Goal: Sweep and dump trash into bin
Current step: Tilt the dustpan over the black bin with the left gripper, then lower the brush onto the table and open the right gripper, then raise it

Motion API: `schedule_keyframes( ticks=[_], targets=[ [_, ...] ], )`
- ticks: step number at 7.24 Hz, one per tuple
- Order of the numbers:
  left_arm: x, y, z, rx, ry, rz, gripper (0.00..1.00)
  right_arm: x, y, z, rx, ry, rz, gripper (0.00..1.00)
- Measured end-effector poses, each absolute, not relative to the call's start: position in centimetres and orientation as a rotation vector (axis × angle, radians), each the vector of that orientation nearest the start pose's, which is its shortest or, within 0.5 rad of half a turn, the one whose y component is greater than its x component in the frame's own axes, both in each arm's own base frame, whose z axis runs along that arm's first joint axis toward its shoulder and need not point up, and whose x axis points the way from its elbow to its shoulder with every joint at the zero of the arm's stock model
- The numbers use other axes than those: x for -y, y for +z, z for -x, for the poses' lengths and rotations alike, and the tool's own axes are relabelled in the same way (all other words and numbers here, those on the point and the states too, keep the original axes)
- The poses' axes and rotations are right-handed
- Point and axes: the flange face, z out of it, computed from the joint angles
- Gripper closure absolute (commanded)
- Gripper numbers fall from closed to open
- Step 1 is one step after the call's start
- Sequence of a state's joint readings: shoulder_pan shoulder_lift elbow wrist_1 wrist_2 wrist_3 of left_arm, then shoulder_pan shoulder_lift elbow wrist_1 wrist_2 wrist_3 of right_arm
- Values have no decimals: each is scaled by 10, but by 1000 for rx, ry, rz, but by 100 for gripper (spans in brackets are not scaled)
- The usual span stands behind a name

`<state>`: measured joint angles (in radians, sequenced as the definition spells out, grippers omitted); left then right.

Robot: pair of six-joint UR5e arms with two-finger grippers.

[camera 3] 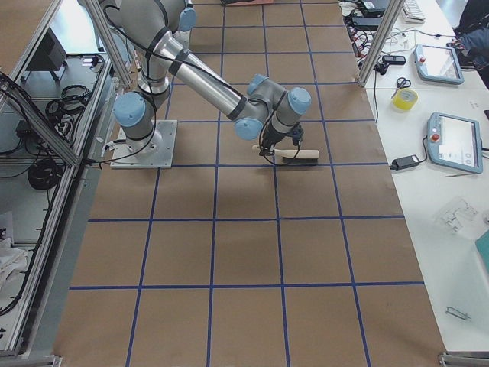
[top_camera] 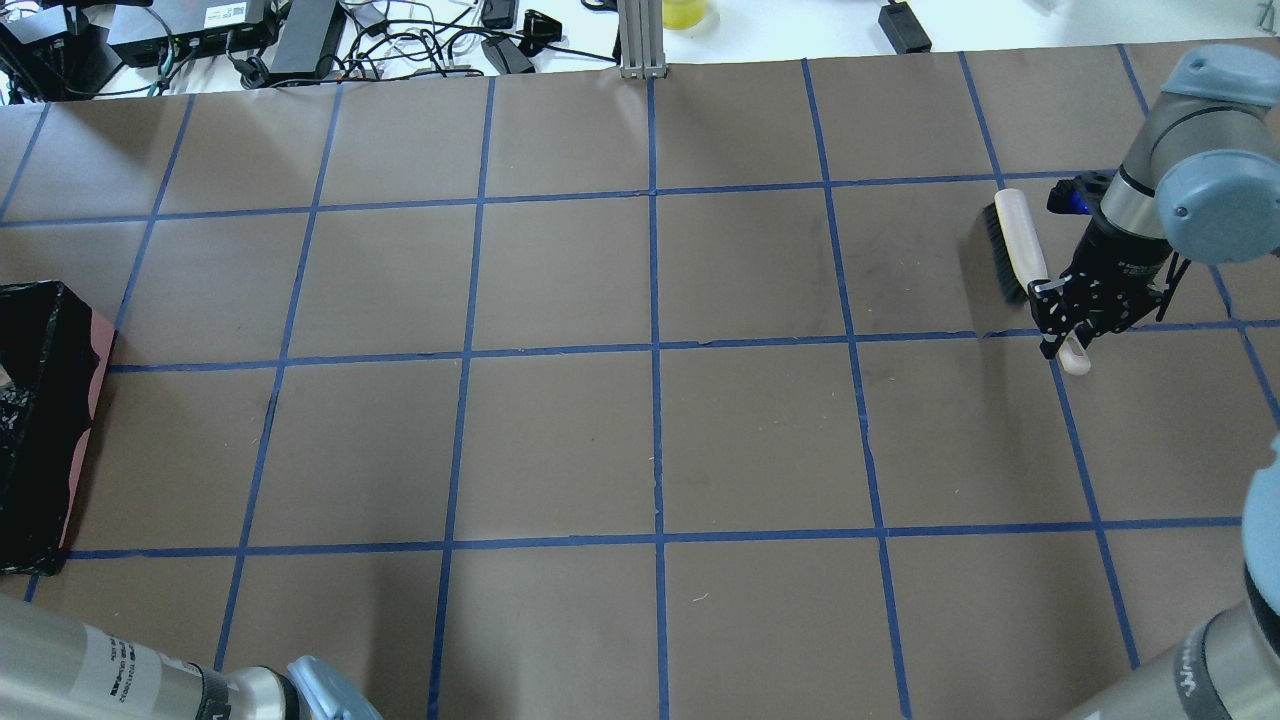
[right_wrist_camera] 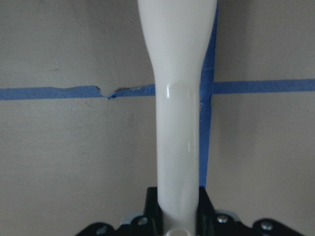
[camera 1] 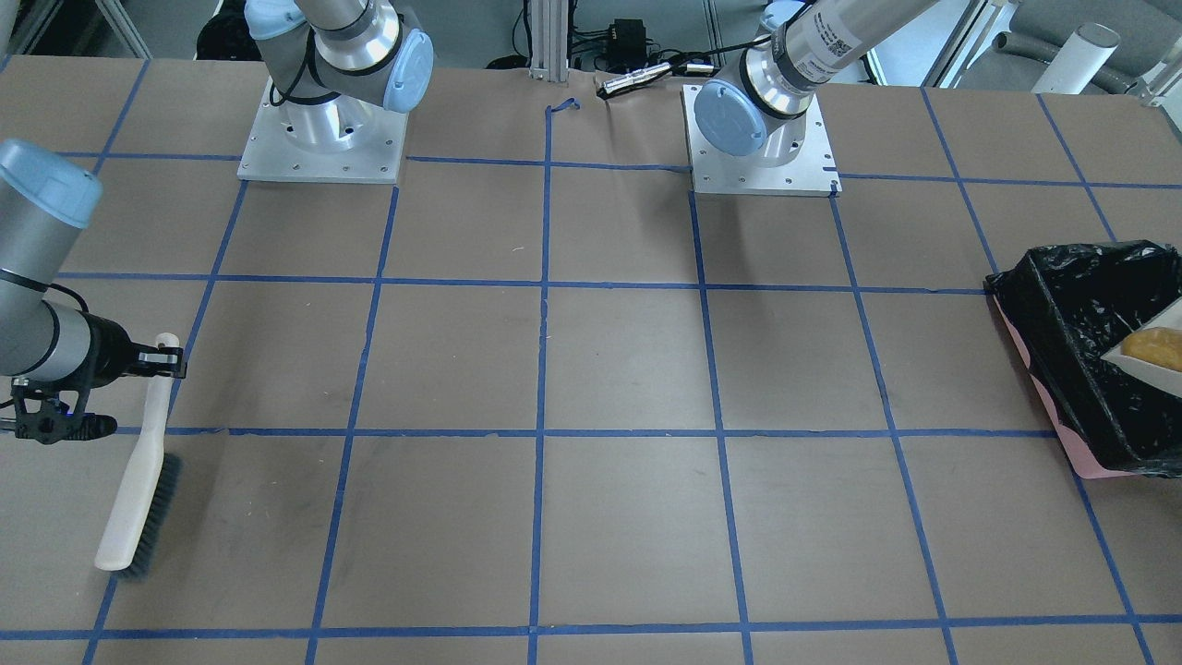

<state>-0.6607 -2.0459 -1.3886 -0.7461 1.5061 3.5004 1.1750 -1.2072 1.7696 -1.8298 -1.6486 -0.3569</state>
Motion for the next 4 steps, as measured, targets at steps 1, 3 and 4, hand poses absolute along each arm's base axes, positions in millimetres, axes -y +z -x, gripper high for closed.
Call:
schedule_keyframes(
  ticks=[1, 3, 4],
  targets=[
    [540, 392, -467, 902, -508, 3470, 95, 554, 226, 96, -3065, 480, -40, 35],
    [527, 385, -456, 828, -586, 3539, 96, 554, 225, 96, -3065, 483, -38, 29],
    [518, 384, -448, 812, -614, 3563, 96, 554, 225, 96, -3066, 484, -37, 25]
  ],
)
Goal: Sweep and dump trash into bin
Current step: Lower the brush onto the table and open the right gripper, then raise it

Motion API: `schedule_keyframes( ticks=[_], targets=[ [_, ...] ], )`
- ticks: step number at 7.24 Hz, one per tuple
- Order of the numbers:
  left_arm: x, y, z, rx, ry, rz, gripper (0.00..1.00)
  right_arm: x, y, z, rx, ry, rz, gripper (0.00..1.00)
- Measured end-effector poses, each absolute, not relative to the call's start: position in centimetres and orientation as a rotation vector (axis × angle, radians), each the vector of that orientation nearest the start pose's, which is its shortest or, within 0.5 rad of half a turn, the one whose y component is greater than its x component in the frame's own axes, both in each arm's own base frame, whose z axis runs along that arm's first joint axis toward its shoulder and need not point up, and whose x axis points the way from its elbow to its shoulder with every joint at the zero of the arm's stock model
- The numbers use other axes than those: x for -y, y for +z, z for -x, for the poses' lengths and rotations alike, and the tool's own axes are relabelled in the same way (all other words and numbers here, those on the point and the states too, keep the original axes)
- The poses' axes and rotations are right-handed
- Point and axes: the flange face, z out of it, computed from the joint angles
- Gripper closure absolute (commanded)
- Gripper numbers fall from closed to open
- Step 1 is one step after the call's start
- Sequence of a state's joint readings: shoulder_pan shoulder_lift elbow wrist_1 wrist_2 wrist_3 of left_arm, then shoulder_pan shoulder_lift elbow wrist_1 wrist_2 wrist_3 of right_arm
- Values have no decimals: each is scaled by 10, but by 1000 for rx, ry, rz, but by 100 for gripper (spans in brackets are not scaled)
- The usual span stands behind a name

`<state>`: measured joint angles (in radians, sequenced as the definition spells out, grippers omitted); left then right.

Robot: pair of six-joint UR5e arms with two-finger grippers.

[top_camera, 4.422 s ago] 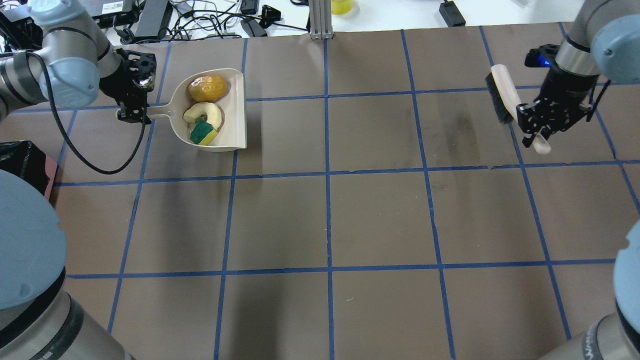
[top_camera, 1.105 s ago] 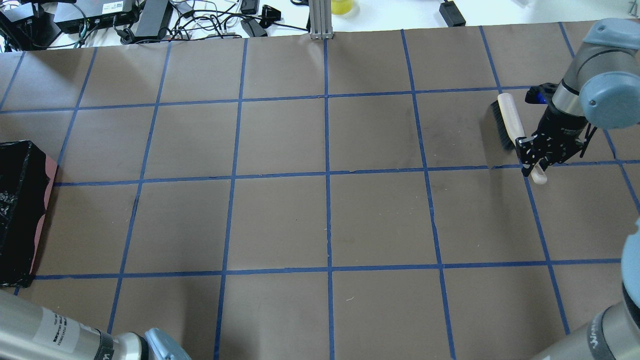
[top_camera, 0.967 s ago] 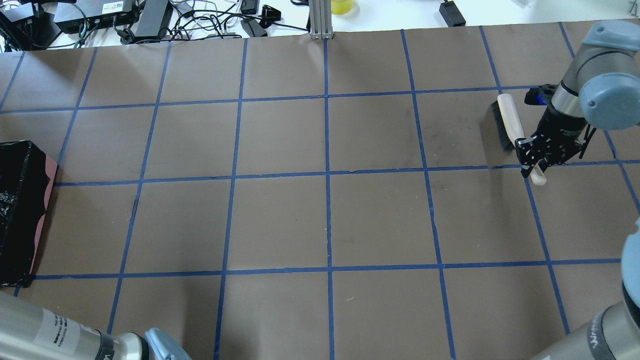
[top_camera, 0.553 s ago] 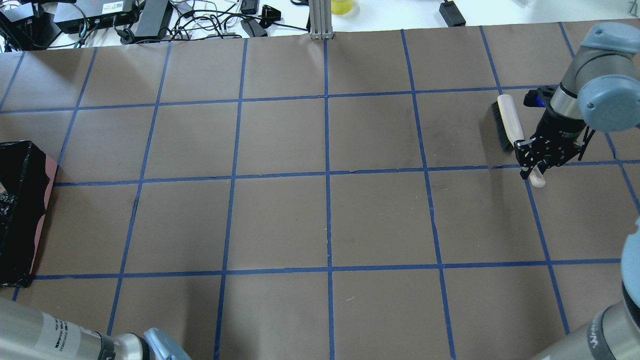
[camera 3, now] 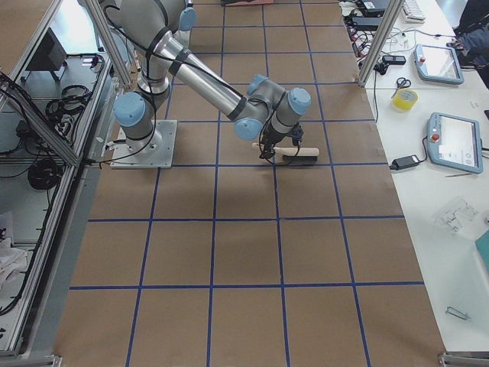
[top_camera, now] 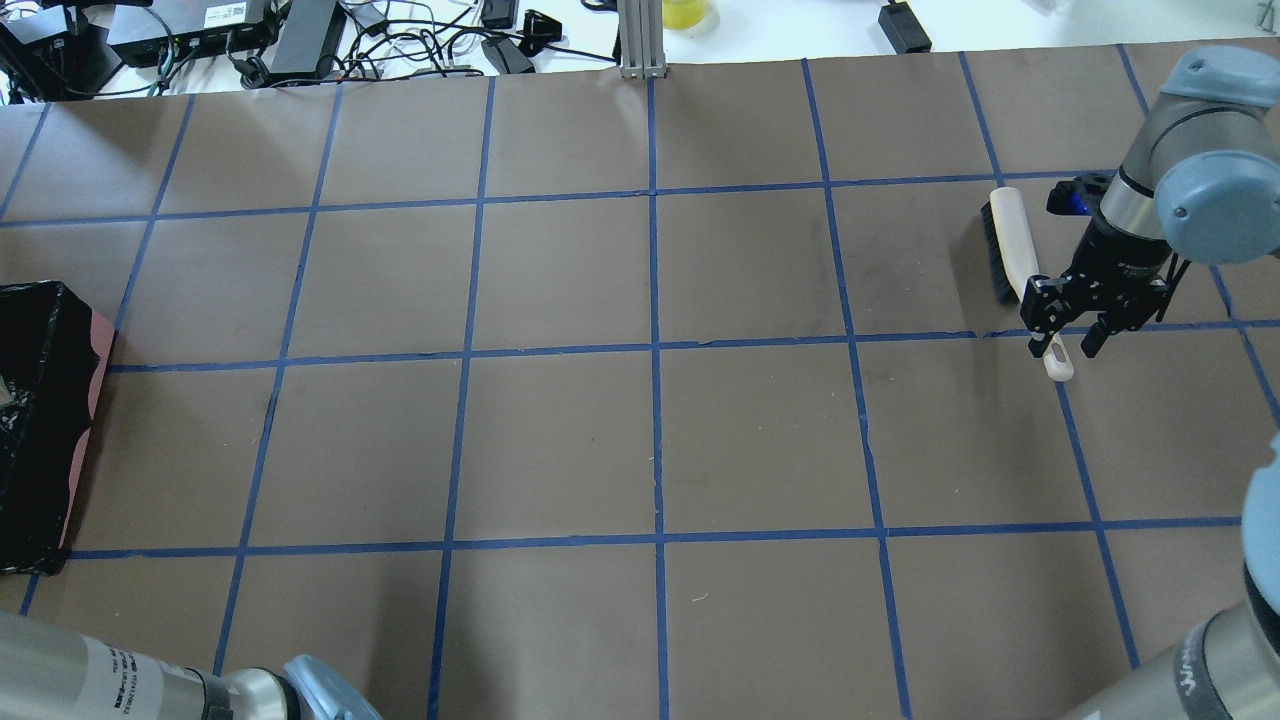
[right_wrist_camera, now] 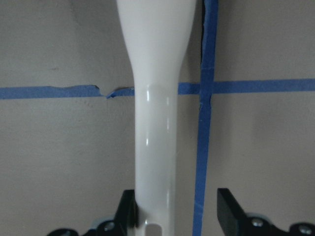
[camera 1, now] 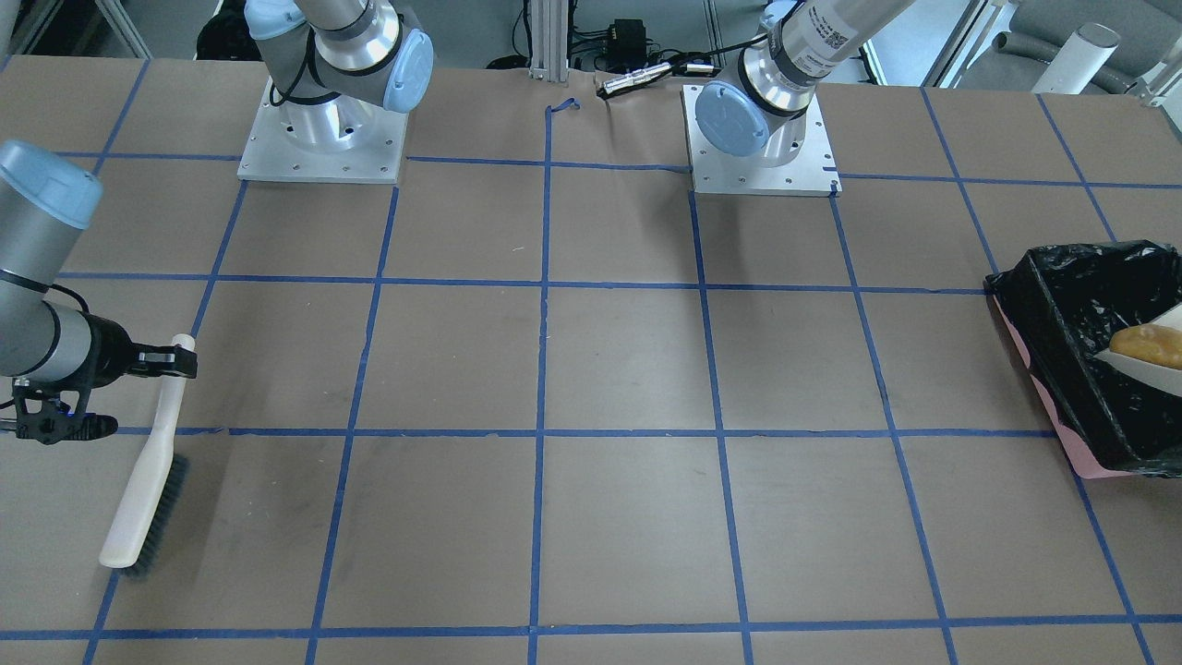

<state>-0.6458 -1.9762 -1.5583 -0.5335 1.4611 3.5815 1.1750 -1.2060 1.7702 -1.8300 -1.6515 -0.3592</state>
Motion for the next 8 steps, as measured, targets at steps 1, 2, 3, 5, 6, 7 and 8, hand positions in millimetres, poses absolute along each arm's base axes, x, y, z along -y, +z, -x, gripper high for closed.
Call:
schedule_keyframes(
  ticks=[1, 2, 3, 5, 6, 7, 8],
  targets=[
    [511, 387, -439, -553, 432, -2465, 96, 554, 225, 96, -3066, 484, -36, 23],
    [504, 393, -430, -540, 442, -2451, 96, 554, 226, 96, -3067, 482, -36, 20],
    [498, 399, -422, -515, 457, -2438, 96, 554, 227, 96, -3069, 477, -38, 17],
    [488, 406, -412, -473, 478, -2427, 96, 557, 236, 97, -3089, 455, -57, 7],
    [484, 411, -411, -457, 490, -2415, 96, 562, 249, 97, -3121, 431, -68, 1],
    [481, 418, -409, -438, 511, -2388, 96, 569, 274, 91, -3152, 386, -61, 0],
    [478, 424, -406, -420, 546, -2348, 96, 571, 307, 84, -3169, 348, -51, 0]
  ],
)
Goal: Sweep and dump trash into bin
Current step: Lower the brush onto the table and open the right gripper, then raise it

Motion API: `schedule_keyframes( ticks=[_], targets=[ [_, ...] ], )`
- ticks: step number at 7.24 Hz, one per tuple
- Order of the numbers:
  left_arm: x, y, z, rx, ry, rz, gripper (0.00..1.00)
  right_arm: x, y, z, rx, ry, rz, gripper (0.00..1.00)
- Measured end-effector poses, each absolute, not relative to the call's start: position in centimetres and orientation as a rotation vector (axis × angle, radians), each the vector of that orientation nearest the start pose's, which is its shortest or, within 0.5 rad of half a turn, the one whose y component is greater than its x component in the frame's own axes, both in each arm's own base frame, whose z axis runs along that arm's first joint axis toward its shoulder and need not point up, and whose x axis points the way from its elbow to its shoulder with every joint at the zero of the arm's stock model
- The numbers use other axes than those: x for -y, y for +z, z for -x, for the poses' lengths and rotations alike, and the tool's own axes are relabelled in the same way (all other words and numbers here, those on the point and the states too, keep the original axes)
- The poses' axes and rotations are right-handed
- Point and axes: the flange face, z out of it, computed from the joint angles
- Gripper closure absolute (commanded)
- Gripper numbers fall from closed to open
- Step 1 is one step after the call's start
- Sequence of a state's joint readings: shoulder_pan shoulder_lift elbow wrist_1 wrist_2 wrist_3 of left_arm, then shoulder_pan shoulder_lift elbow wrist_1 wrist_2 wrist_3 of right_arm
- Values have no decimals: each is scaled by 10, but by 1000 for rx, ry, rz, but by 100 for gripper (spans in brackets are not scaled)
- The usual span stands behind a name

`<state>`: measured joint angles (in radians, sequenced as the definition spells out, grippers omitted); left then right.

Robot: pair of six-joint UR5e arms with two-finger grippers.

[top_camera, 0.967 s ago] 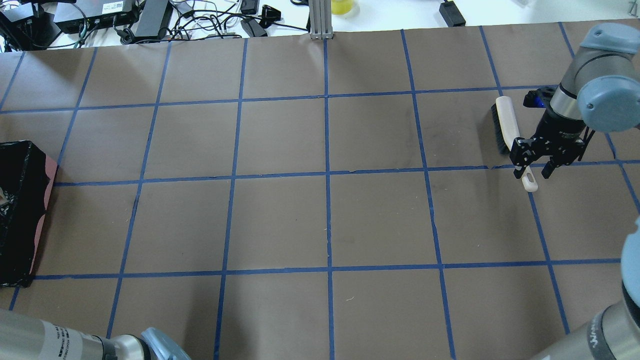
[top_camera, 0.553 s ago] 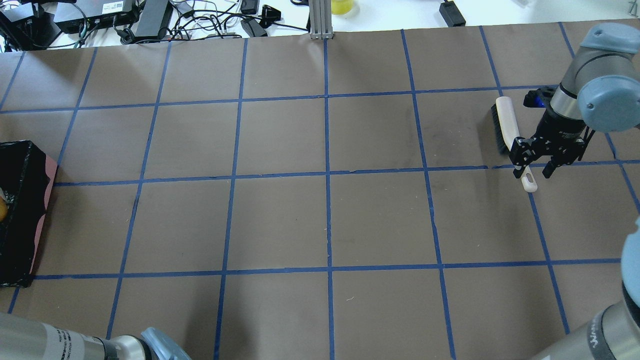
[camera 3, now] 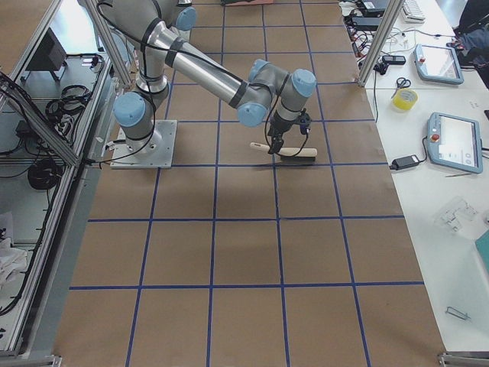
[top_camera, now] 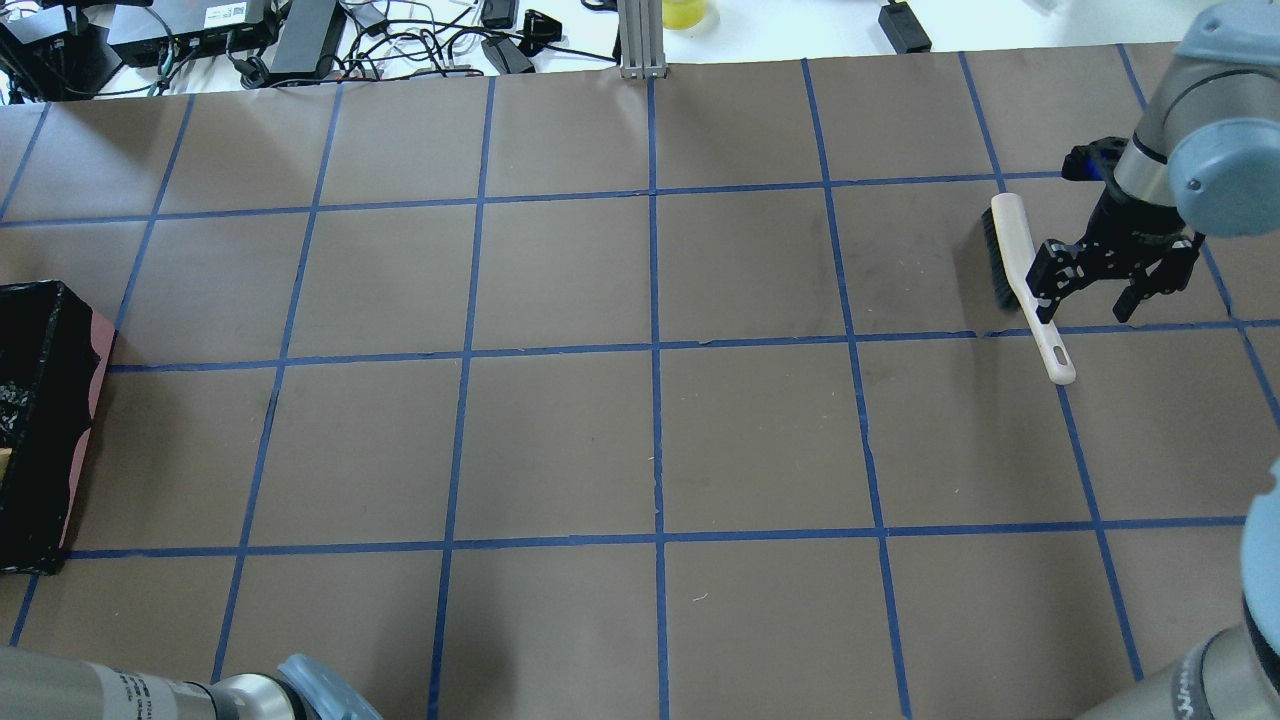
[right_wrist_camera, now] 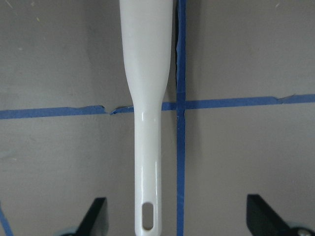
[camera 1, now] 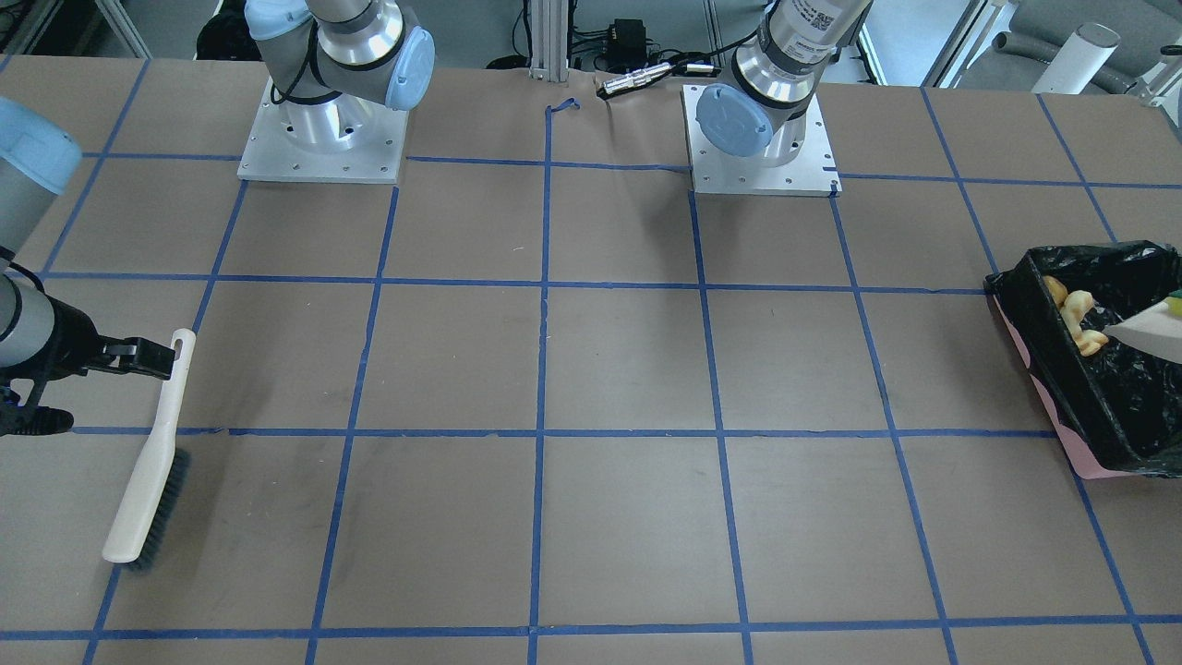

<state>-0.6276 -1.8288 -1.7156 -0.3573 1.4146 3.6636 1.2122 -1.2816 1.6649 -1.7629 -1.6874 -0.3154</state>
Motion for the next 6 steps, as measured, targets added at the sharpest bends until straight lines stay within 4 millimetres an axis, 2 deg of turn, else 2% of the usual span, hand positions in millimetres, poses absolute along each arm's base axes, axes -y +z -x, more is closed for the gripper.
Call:
schedule_keyframes(
  ticks=[2, 3, 4, 5, 6],
  targets=[
    [466, 428, -391, -388, 635, -2245, 97, 563, 395, 76, -3169, 335, -41, 0],
    [457, 429, -379, -381, 663, -2214, 97, 553, 447, 71, -3164, 323, -41, 0],
    [449, 431, -369, -381, 681, -2197, 97, 539, 490, 64, -3162, 286, -44, 0],
    [442, 434, -361, -384, 697, -2182, 97, 525, 517, 56, -3155, 246, -46, 0],
    [433, 436, -354, -394, 714, -2161, 97, 517, 530, 41, -3140, 220, -47, 0]
  ],
)
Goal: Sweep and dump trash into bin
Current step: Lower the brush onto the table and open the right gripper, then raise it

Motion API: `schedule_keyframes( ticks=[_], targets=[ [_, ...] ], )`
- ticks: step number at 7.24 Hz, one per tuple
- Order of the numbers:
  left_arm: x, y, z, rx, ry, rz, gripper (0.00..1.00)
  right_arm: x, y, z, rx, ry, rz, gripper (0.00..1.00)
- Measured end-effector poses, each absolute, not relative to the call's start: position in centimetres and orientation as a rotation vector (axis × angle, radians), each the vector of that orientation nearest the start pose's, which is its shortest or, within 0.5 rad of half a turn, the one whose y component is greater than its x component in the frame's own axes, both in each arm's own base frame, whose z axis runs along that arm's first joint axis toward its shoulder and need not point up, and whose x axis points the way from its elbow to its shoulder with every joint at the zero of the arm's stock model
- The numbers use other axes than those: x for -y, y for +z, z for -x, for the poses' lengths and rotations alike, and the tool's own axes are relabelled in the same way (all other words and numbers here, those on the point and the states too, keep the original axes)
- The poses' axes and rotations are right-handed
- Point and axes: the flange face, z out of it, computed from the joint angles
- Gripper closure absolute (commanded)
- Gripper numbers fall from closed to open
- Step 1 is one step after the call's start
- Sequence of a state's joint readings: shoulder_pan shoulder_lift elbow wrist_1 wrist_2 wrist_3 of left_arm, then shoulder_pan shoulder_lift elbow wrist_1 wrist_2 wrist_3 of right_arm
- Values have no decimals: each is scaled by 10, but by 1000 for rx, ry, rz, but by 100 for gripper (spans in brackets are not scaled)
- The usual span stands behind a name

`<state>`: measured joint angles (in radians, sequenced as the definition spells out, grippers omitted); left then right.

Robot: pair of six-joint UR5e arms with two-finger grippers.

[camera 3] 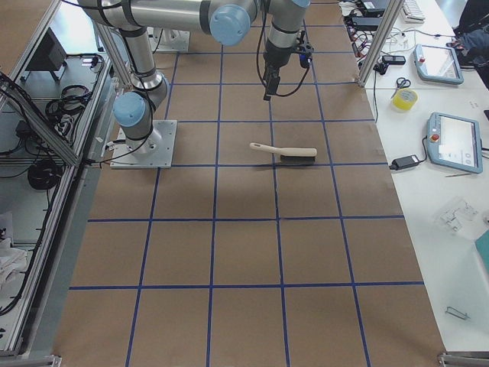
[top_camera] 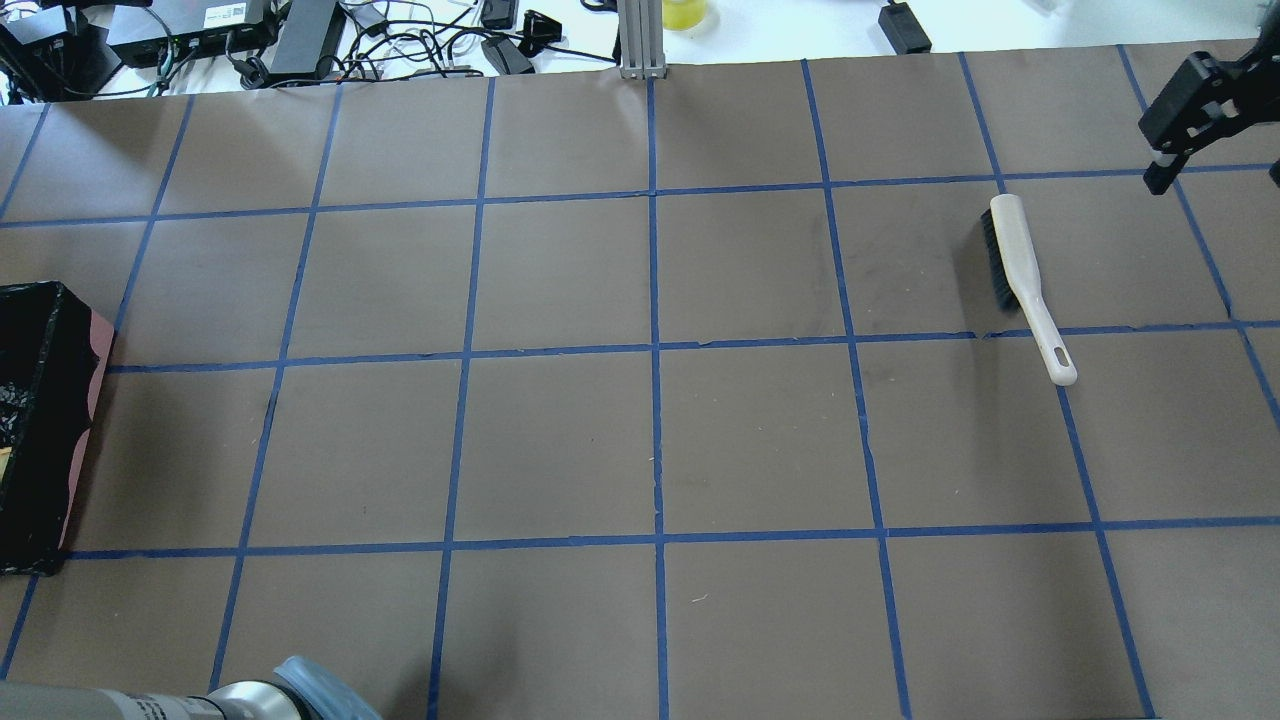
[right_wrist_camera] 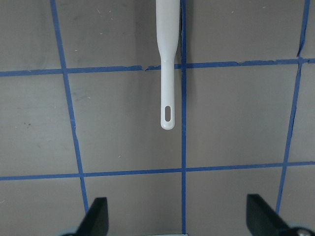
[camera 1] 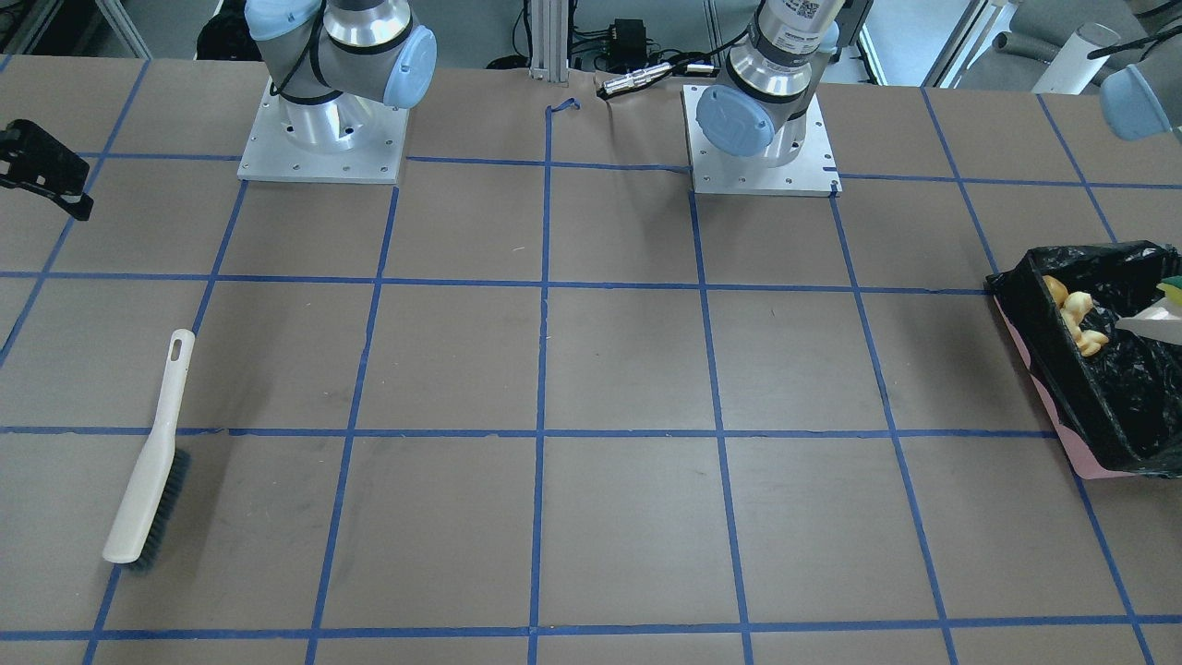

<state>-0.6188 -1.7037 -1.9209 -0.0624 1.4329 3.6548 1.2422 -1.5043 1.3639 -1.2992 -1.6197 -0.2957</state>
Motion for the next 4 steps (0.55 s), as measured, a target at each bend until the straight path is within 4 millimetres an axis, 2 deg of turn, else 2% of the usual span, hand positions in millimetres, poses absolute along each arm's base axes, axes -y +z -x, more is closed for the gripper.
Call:
schedule_keyframes(
  ticks=[1, 3, 4],
  targets=[
    [422, 434, -351, -412, 738, -2128, 97, 514, 536, 12, -3134, 212, -51, 0],
    [407, 428, -346, -428, 767, -2094, 97, 505, 542, -60, -3141, 202, -60, 0],
    [401, 427, -342, -434, 774, -2089, 97, 498, 548, -84, -3148, 174, -36, 0]
  ],
)
